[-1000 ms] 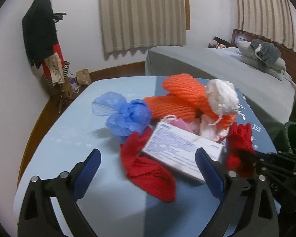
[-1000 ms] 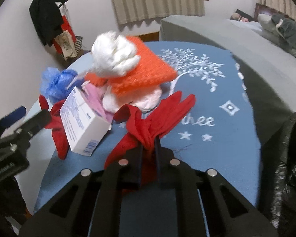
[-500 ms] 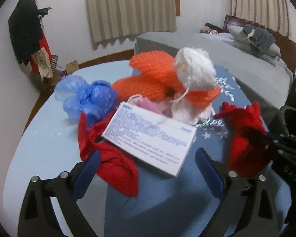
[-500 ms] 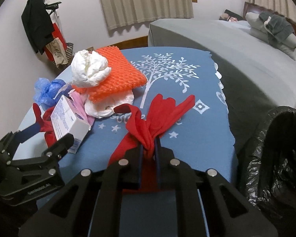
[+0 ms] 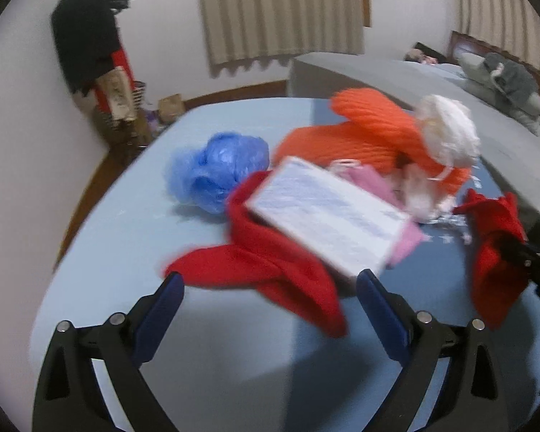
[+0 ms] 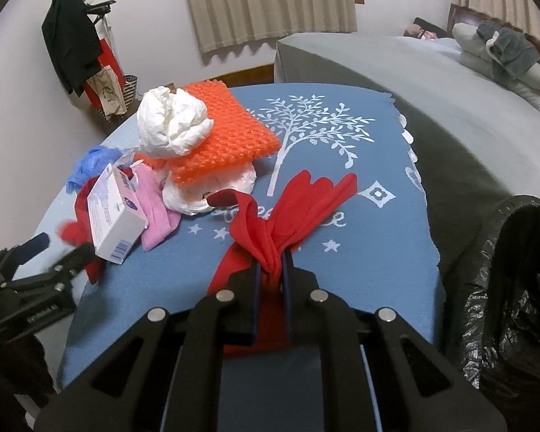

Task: Collect trash
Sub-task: 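Grasp the red glove with the right gripper and lift it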

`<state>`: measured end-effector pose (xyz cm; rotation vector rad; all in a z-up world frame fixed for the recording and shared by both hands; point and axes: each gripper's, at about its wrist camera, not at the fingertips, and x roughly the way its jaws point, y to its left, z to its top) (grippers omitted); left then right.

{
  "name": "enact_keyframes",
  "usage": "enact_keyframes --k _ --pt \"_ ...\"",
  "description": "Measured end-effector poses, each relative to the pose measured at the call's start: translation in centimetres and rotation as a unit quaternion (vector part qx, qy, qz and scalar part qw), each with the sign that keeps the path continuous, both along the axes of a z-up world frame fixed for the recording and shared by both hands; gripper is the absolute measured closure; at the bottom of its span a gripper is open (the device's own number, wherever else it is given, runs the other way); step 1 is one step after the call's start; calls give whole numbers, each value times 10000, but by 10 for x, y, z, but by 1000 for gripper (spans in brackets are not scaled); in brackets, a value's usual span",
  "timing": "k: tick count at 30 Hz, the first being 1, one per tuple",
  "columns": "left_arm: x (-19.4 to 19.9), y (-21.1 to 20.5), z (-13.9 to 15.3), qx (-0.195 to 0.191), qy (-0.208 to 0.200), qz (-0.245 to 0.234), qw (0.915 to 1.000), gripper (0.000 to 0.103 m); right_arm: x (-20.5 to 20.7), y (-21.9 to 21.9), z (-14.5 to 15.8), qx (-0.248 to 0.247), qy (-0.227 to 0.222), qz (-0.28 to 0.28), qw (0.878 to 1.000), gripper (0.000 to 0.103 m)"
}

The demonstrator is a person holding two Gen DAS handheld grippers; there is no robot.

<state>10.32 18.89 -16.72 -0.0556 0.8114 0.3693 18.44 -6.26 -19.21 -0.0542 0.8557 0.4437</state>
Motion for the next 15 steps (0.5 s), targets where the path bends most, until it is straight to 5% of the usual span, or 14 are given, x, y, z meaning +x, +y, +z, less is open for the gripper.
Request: enact_keyframes --k 15 --pt "36 -33 9 -294 -266 -301 9988 8 3 -4 -1 -6 26 -74 10000 93"
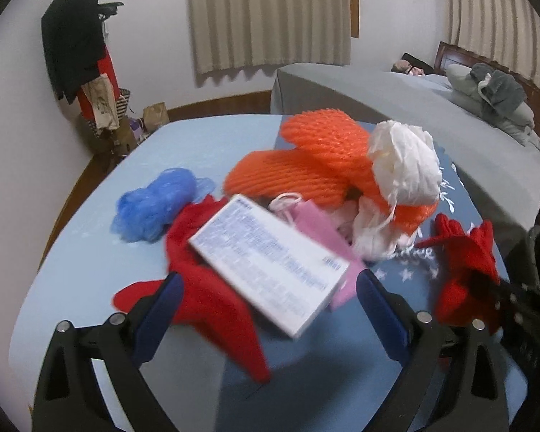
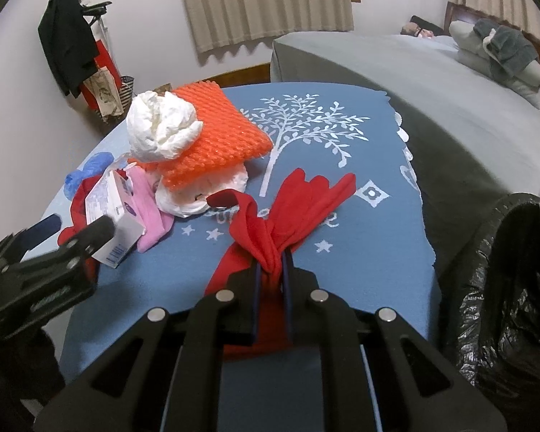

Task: Collect trash
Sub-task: 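Grasp the red glove with the right gripper and lift it, then grasp the white medicine box with the left gripper while the right holds the glove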

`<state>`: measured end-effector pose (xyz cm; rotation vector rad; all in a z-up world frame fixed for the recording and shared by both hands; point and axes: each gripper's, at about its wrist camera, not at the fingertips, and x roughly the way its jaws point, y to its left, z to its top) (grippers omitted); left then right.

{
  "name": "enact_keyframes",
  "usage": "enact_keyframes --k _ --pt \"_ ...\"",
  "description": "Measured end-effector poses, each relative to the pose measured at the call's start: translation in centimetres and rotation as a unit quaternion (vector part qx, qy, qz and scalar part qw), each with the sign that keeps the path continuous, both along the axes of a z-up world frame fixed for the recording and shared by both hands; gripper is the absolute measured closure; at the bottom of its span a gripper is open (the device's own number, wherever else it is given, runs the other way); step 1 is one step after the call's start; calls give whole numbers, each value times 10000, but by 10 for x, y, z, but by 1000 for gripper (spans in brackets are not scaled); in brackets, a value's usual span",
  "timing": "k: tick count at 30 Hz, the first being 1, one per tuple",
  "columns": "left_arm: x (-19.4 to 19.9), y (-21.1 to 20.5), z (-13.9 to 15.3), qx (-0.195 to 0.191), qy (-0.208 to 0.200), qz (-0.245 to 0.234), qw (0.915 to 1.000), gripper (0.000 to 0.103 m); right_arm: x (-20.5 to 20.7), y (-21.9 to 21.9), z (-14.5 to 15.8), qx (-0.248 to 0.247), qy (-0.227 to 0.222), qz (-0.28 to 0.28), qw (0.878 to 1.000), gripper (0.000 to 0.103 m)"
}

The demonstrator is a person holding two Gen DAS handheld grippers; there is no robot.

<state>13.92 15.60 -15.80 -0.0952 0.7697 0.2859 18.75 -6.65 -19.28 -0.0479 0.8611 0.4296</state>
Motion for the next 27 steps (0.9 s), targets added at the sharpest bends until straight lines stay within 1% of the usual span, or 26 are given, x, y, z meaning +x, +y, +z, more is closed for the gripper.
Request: enact_keyframes --k 4,9,11,15,18,22,25,27 --pt "13 -4 0 -50 25 74 10000 8 3 -2 -1 15 20 -30 10000 93" --pt "20 4 -12 -124 256 189 9994 8 3 -3 -3 16 51 -18 10000 93" --pt "14 10 -14 -189 315 213 9991 8 3 -2 -4 13 65 -12 10000 93" --pt "-3 21 -13 -165 349 265 9989 8 4 -2 -5 21 99 -19 9999 93" --pt "-22 35 -15 -215 432 317 9983 8 3 -1 -7 8 115 -5 9999 93" --pt "-39 39 -19 -235 554 367 9975 8 1 1 -9 -22 129 4 9999 93" --pt "-40 39 -17 -279 491 355 9978 8 0 2 -9 -43 133 13 9999 93" --pt "-36 39 -16 -238 476 359 9979 8 0 2 -9 -55 134 15 9999 93"
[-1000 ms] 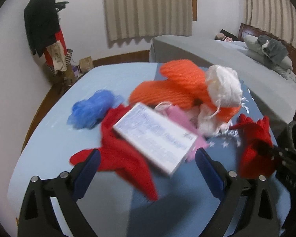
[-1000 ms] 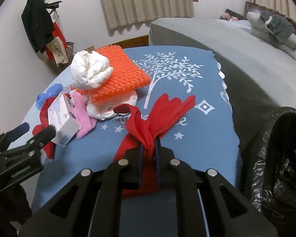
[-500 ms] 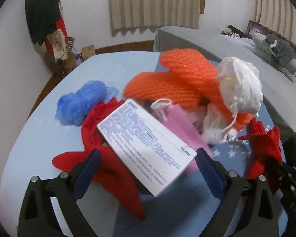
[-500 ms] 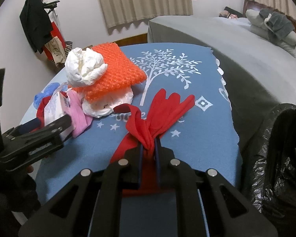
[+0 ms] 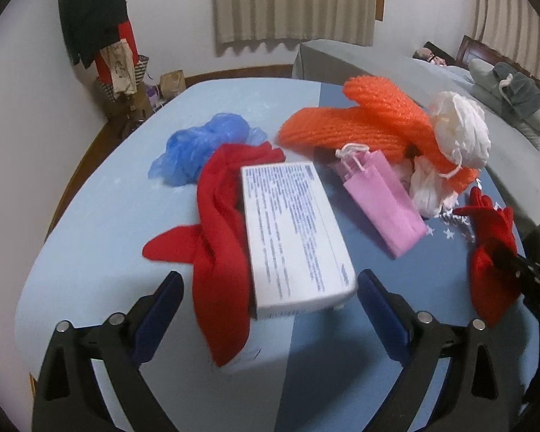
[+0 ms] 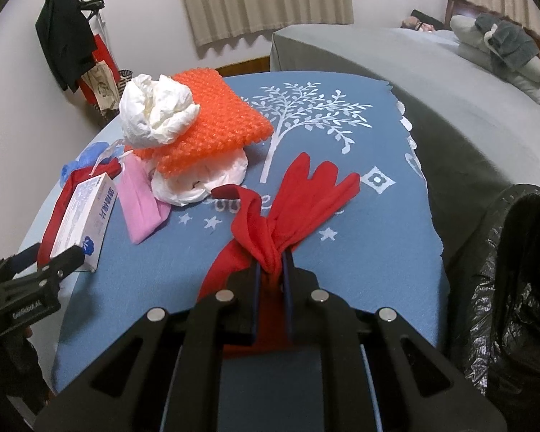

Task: Collect trash
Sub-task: 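Grasp the white medicine box with the left gripper while the right holds the glove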

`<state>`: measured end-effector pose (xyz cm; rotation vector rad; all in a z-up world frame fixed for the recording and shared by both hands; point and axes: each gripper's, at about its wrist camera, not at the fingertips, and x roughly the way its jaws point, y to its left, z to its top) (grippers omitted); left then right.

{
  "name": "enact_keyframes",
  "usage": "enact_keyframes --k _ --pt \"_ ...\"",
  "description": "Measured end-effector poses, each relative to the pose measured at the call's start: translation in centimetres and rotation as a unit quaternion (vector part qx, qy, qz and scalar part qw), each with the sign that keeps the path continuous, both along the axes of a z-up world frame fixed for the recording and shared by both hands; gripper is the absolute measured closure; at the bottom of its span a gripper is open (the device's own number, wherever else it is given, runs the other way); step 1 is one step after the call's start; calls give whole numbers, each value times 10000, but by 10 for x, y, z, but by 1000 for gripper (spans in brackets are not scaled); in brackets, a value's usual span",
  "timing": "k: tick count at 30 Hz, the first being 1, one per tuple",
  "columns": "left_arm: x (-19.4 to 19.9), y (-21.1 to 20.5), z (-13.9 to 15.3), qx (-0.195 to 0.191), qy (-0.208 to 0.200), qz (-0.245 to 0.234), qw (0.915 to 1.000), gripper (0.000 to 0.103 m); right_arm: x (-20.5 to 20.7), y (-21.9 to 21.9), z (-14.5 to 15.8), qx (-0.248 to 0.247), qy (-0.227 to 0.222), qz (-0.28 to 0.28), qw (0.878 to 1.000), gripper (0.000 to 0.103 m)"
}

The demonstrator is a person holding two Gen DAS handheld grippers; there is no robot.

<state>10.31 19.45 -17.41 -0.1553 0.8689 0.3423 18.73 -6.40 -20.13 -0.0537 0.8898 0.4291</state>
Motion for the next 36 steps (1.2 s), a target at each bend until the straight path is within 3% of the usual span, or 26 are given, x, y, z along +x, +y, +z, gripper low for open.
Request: enact_keyframes --k 4,9,11,15,21,27,30,36 --pt "15 3 -5 8 38 -9 10000 9 0 0 2 -18 -9 2 10000 93" --pt "19 -4 -10 95 95 -143 9998 36 0 0 2 -22 -6 8 10000 92" --pt "15 -10 -9 164 27 -221 9996 42 -1 0 2 -28 -8 19 10000 92" --pt "5 -21 -5 -47 -103 -440 9990 43 -3 -1 3 -34 -27 35 10000 92" --pt "4 -34 -5 184 47 -585 9981 40 -4 -3 3 -32 1 -3 10000 93" --pt "-3 -39 13 474 -382 -614 9963 31 -4 -5 3 -21 12 -21 10000 92" --pt "0 -38 10 458 -403 -734 9954 31 -4 -4 2 -31 14 -10 10000 92" --pt "4 -34 -4 307 -258 -720 9966 43 -5 -5 1 -52 21 -18 10000 92"
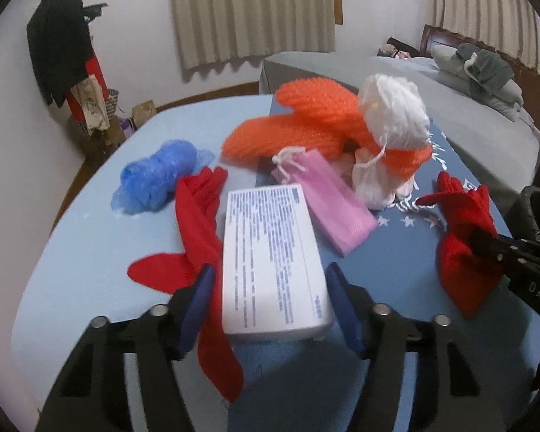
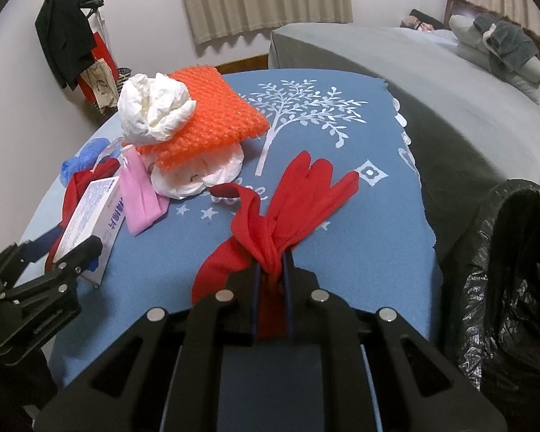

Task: Collect trash
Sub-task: 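Grasp the white medicine box with the left gripper while the right holds the glove, then lift the white box with the left gripper while the right holds the glove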

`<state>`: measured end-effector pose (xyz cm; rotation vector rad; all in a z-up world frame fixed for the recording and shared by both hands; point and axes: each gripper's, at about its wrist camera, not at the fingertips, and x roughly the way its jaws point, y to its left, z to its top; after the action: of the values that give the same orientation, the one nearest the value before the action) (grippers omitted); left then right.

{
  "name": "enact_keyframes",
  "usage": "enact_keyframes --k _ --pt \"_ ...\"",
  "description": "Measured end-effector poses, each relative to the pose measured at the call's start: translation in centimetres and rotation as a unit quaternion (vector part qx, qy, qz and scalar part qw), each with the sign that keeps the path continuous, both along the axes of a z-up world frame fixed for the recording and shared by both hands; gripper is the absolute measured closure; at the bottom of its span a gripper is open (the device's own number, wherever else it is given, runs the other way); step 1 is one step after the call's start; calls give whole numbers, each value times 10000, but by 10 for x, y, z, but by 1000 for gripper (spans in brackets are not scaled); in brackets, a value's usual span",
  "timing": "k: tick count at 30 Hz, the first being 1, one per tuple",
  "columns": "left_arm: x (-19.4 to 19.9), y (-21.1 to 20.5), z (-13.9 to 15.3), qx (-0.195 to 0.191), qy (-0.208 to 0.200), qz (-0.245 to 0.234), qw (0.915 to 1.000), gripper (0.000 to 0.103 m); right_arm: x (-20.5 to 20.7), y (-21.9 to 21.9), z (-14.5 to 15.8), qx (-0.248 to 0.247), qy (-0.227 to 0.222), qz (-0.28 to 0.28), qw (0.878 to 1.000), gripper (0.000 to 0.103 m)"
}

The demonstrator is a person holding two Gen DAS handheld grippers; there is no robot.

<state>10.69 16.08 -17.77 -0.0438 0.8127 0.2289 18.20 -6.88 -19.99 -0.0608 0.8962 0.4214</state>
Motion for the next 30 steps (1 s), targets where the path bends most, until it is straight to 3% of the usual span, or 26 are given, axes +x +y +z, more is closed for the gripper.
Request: enact_keyframes --k 6,16,28,30 --pt "-8 -1 5 -106 -199 -8 9997 47 -1 1 0 -17 -5 14 10000 92" --pt "-18 -14 48 -158 -804 -243 9963 47 -10 -11 32 247 -323 -14 9992 93" --pt "-6 -22 15 8 -412 -455 9981 45 -9 -17 24 164 -211 -81 9996 93" --pt "-6 -21 17 78 -416 -438 9981 38 -9 -18 22 163 -186 -103 9996 93"
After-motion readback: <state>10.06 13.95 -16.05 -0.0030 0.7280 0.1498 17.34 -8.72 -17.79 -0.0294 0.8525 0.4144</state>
